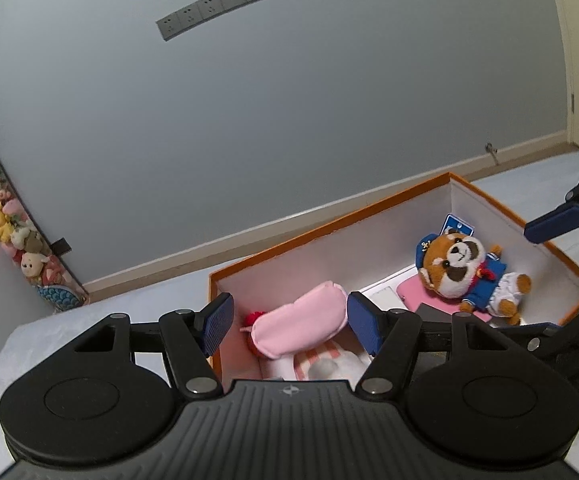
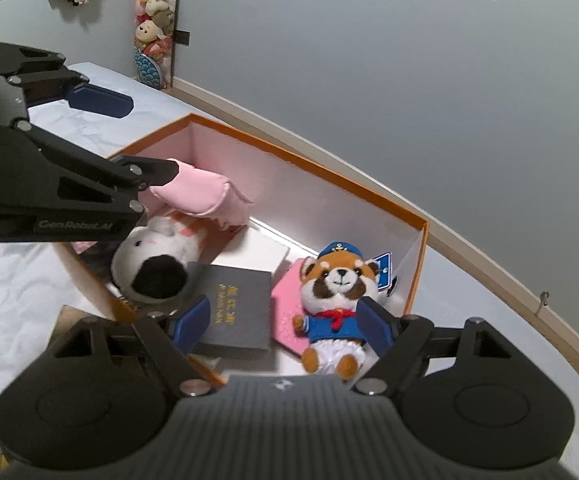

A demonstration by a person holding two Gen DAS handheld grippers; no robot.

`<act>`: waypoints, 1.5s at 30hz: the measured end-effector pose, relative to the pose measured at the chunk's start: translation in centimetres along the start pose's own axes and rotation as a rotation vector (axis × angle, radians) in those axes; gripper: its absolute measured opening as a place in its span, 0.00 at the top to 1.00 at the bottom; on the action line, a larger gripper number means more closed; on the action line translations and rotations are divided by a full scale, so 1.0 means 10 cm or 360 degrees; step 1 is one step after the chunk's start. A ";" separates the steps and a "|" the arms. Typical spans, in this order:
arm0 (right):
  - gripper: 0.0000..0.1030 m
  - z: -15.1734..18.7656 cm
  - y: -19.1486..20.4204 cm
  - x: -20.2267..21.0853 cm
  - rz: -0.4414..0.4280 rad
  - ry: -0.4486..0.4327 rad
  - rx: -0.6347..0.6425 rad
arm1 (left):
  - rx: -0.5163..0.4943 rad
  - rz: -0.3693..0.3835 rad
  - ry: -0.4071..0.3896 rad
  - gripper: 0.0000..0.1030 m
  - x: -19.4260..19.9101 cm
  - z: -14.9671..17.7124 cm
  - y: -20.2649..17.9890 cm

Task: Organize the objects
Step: 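Withdraw both grippers from the shoebox toward the brown box and tape measure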

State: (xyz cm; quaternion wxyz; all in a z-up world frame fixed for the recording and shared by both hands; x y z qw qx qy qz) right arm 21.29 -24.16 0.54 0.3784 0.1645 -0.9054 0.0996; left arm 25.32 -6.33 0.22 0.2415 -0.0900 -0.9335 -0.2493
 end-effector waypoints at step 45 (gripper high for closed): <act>0.20 0.98 0.42 0.26 -0.0137 -0.0034 -0.0298 | 0.0490 0.0156 0.0158 0.26 0.72 1.15 0.02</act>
Point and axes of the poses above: each gripper's, at about its wrist camera, not at the fingertips, and x roughly against the way its jaws point, y to its left, z to its underside, the point moved 1 cm from there along -x, roughly the way its jaws point, and after that the axes turned 9 degrees about -z, right-handed, at the moved point
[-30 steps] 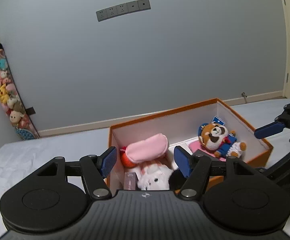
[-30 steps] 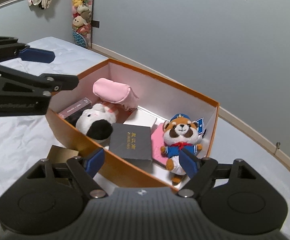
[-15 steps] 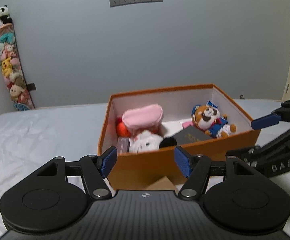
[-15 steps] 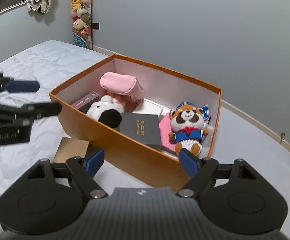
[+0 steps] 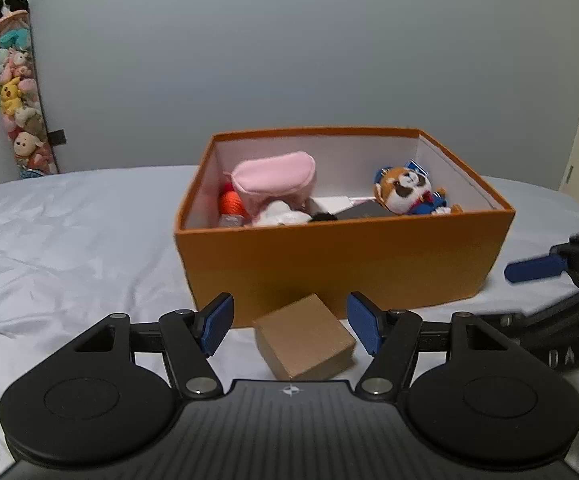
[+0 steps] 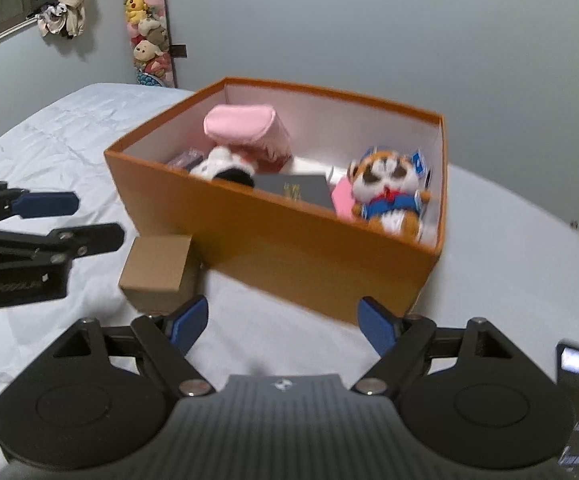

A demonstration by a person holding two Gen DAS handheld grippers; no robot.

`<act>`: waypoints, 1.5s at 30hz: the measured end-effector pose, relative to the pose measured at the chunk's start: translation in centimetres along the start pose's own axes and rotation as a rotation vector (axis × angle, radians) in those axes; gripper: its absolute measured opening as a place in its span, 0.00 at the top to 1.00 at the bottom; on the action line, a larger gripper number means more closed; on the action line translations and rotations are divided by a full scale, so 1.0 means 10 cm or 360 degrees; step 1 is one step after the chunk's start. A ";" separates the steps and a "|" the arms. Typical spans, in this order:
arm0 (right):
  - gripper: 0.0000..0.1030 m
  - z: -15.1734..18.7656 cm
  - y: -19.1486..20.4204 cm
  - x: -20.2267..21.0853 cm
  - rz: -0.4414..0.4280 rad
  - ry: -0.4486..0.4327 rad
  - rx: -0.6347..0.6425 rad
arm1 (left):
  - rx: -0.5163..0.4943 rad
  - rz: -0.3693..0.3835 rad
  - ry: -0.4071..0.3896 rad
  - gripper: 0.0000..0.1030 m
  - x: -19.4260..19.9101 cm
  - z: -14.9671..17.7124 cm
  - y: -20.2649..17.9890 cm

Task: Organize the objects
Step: 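Withdraw both grippers from the shoebox toward the brown box and tape measure, then grasp the small brown box with the left gripper while the right grasps the yellow tape measure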

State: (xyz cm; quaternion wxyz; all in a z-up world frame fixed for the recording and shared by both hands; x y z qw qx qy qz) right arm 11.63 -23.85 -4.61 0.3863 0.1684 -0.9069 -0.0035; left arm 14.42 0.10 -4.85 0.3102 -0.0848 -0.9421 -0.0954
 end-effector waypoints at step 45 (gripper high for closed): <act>0.48 1.02 0.99 -0.25 -0.0438 0.0126 0.0298 | 0.0118 0.0066 0.0260 0.27 -0.41 0.45 0.19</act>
Point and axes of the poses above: each gripper's, at about its wrist camera, not at the fingertips, and x roughly against the way its jaws point, y to its left, z to its underside, the point moved 1 cm from there along -x, roughly the way its jaws point, and after that the axes turned 9 degrees about -z, right-handed, at the moved point
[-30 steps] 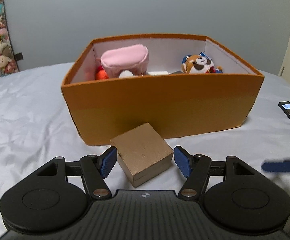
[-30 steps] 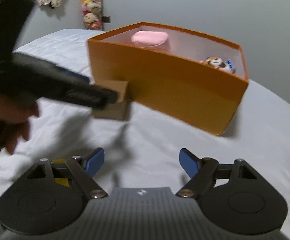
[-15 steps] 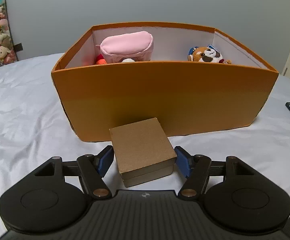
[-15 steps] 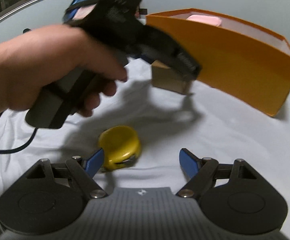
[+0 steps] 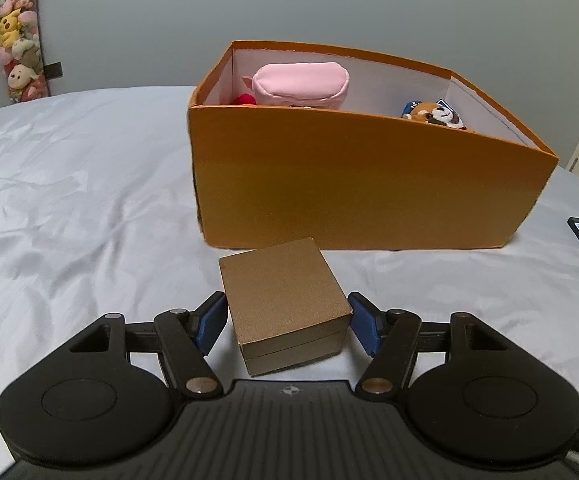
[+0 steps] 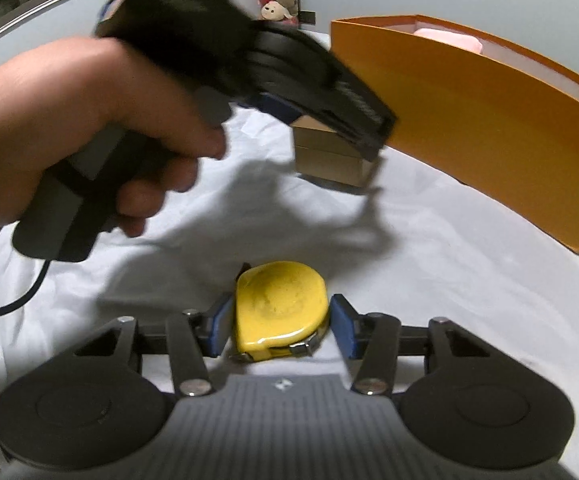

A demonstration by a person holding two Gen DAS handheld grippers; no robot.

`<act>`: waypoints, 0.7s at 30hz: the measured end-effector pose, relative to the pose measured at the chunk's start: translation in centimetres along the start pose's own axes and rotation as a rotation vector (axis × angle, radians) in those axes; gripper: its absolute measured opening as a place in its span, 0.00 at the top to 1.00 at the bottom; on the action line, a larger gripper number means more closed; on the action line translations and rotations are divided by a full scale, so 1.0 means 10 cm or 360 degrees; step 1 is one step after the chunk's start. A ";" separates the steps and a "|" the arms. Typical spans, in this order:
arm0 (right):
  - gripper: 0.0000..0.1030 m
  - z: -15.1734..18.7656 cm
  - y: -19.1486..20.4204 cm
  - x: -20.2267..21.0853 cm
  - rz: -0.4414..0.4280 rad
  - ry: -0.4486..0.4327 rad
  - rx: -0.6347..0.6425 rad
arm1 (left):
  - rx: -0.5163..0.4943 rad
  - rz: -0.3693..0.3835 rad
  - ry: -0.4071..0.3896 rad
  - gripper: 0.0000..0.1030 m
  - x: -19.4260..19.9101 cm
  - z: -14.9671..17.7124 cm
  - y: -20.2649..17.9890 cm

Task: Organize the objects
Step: 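Grasp the small brown box with the left gripper while the right grasps the yellow tape measure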

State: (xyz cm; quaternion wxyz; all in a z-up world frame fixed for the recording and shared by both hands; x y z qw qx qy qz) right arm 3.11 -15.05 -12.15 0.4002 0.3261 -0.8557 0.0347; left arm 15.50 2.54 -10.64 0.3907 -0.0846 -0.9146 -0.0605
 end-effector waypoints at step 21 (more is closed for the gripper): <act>0.48 -0.06 -0.92 0.29 0.0390 -0.0036 -0.0505 | 0.0050 0.0017 -0.0007 0.27 0.46 0.52 -0.11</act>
Point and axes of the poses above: each gripper's, at about its wrist camera, not at the fingertips, and x roughly against the way its jaws point, y to its left, z to its underside, the point moved 1 cm from there along -x, roughly the way its jaws point, and after that the axes turned 9 degrees about -z, right-handed, at the moved point
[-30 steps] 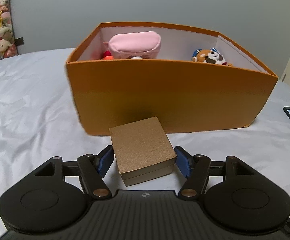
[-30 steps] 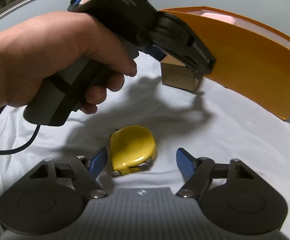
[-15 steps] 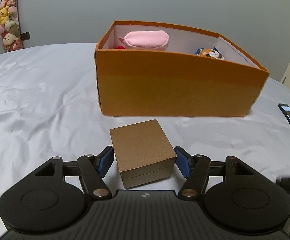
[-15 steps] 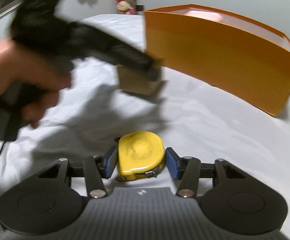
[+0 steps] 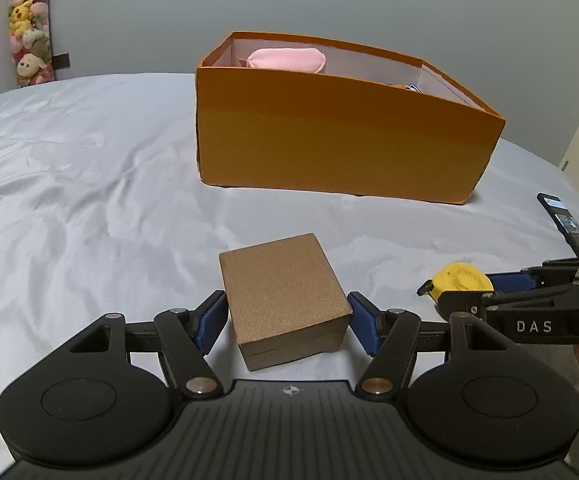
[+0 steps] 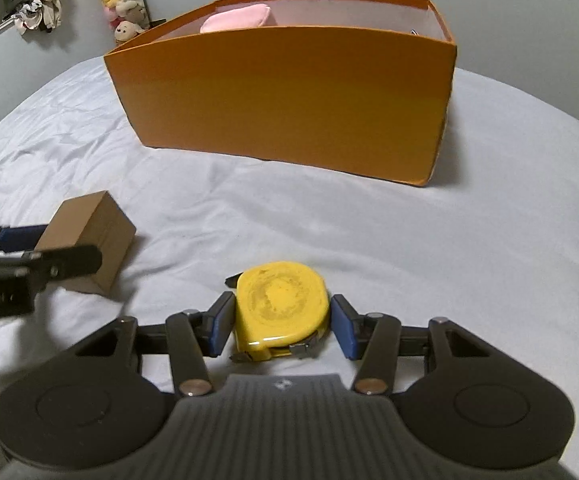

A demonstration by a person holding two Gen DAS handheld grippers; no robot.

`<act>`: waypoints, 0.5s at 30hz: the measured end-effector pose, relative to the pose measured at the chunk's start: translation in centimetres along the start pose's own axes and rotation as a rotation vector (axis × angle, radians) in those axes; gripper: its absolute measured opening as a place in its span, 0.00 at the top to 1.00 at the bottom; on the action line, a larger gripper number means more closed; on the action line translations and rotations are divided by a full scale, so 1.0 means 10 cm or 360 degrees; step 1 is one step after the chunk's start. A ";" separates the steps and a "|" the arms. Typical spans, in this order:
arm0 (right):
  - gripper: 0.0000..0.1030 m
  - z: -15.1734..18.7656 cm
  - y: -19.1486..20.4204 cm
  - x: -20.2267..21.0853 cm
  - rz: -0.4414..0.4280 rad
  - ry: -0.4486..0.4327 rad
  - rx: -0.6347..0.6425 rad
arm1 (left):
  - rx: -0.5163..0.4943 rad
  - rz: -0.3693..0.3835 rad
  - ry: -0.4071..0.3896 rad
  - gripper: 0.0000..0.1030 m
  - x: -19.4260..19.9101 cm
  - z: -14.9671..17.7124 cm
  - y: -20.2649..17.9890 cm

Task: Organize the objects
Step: 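Grasp the small brown box with the left gripper while the right grasps the yellow tape measure, then lift and carry the brown box and tape measure with both grippers over the shoebox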

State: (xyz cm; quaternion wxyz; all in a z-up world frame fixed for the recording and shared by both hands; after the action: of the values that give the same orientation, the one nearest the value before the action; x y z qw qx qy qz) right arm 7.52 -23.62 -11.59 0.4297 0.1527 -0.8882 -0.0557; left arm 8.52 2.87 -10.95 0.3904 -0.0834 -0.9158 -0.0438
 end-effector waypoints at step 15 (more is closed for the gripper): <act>0.46 0.00 0.06 -0.10 0.0056 -0.0032 0.0030 | 0.0005 -0.0078 -0.0018 0.25 -0.20 0.02 -0.09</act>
State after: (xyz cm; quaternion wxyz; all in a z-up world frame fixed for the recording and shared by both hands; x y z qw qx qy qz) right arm 8.00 -22.74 -12.20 0.4200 0.1405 -0.8956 -0.0411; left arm 9.57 1.77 -12.53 0.3842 -0.0604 -0.9198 -0.0514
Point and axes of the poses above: each gripper's, at about its wrist camera, not at the fingertips, and x roughly against the way its jaws point, y to its left, z to its underside, the point moved 1 cm from there along -x, roughly the way its jaws point, and after that the axes turned 9 degrees about -z, right-handed, at the moved point
